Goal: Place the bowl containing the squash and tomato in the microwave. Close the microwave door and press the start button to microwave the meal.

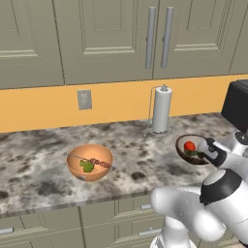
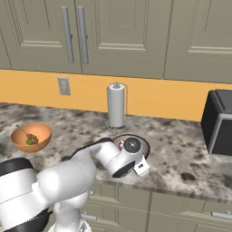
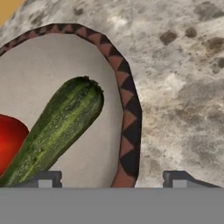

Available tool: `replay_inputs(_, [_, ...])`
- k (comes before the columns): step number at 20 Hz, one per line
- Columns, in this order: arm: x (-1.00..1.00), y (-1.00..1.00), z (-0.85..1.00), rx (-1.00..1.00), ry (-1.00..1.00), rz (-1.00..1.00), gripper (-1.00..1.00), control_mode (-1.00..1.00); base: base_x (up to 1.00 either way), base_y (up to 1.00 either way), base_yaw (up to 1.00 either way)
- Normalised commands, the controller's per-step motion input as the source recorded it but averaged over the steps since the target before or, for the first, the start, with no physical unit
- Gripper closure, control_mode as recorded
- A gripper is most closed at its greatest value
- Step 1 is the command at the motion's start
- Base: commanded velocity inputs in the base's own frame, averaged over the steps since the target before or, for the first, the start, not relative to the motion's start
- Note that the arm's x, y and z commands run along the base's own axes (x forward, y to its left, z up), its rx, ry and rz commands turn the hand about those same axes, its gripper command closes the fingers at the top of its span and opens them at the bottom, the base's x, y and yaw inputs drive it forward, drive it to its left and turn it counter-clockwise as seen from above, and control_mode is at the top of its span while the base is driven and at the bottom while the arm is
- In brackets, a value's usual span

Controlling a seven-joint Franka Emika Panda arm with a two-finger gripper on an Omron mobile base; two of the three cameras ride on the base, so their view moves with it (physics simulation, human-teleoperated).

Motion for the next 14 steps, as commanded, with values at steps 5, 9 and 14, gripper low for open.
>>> replay_inputs(5, [0.24,0.0,-0.22,0.0,0.0,0.0,1.0,-1.0,0.0,0.0,0.0])
replay_inputs(9, [0.02,0.0,0.0,0.0,0.0,0.0,1.0,-1.0,0.0,0.0,0.0])
replay_inputs(14, [-0.07,0.0,0.0,0.01,-0.03,0.01,1.0,-1.0,0.0,0.0,0.0])
